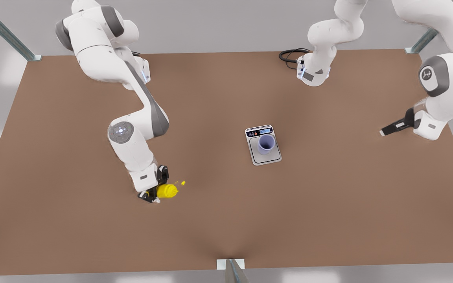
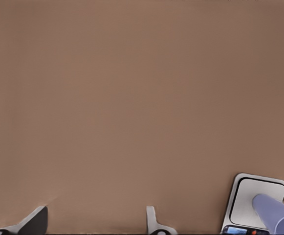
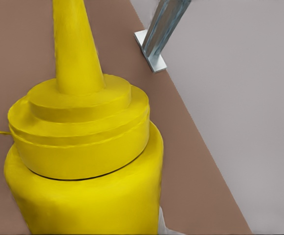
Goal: Move cup to the weight, pick up sauce bottle, pour sauce
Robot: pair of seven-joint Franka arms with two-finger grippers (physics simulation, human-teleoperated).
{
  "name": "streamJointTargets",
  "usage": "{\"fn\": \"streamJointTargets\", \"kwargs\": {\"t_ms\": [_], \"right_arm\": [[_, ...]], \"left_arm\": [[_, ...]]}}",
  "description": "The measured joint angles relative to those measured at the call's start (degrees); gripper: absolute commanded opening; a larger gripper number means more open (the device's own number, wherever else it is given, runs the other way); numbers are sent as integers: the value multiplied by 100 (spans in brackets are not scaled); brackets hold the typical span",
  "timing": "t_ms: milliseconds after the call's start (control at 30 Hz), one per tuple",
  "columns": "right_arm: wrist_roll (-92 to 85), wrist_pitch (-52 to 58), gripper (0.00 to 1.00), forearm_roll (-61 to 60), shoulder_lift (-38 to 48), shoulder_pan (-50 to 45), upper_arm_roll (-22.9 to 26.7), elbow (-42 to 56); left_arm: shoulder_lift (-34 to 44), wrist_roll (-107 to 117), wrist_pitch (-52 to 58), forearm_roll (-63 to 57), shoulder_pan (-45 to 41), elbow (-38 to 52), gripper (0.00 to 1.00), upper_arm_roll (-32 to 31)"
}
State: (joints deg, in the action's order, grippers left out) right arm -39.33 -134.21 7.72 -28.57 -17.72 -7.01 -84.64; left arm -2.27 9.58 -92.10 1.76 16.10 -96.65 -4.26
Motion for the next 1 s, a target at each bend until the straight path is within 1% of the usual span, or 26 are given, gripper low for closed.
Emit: {"fn": "streamJointTargets", "kwargs": {"t_ms": [33, 67, 100, 133, 167, 200, 233, 267, 333, 367, 467, 533, 567, 633, 833, 1000], "right_arm": [[323, 8, 61, 292, 0, -261, 3, 5], [518, 55, 61, 623, -7, -565, 6, 38], [781, 36, 61, 829, -32, -827, 6, 65], [1004, 24, 61, 969, -36, -1044, 7, 125], [1051, 75, 61, 1105, -67, -1362, 6, 369], [1066, 79, 61, 1131, -177, -1511, 6, 556], [1067, 92, 61, 1434, -286, -1672, 10, 629], [1052, 161, 61, 1606, -377, -1786, 15, 705], [1029, 375, 61, 1945, -580, -1970, 24, 891], [1031, 459, 60, 2208, -626, -2018, 17, 912], [1015, 673, 60, 2609, -641, -2237, 24, 927], [1014, 882, 60, 2705, -641, -2363, 18, 1001], [1006, 971, 60, 2828, -633, -2407, 15, 1038], [1014, 1095, 60, 3032, -633, -2501, 24, 1098], [1005, 1217, 60, 4489, -827, -2783, 24, 1256], [1058, 1222, 60, 4500, -1281, -3201, 59, 1483]], "left_arm": [[-33, -5, 51, -39, 65, 272, 100, -36], [-161, -14, 255, -66, -53, 481, 100, -36], [-162, -246, 309, -88, -394, 497, 100, -36], [-166, -293, 359, -106, -921, 502, 100, -78], [-173, -237, 372, -119, -1514, 648, 100, -226], [-174, -245, 393, -129, -2144, 751, 100, -246], [-198, -276, 333, -174, -2455, 777, 100, -255], [-269, -275, 385, -219, -2414, 1025, 100, -257], [-334, -291, 346, -357, -1456, 1095, 100, -264], [-347, -284, 342, -418, -1216, 1095, 100, -262], [-360, -267, 363, -524, -1919, 1209, 100, -271], [-845, -267, 342, -551, -1611, 1369, 100, -249], [-1211, -247, 347, -574, -1596, 1744, 100, -248], [-1276, -251, 351, -628, -1654, 1833, 100, -250], [-1376, -260, 333, -704, -1657, 1842, 100, -245], [-1390, -256, 333, -709, -1649, 1851, 100, -233]]}}
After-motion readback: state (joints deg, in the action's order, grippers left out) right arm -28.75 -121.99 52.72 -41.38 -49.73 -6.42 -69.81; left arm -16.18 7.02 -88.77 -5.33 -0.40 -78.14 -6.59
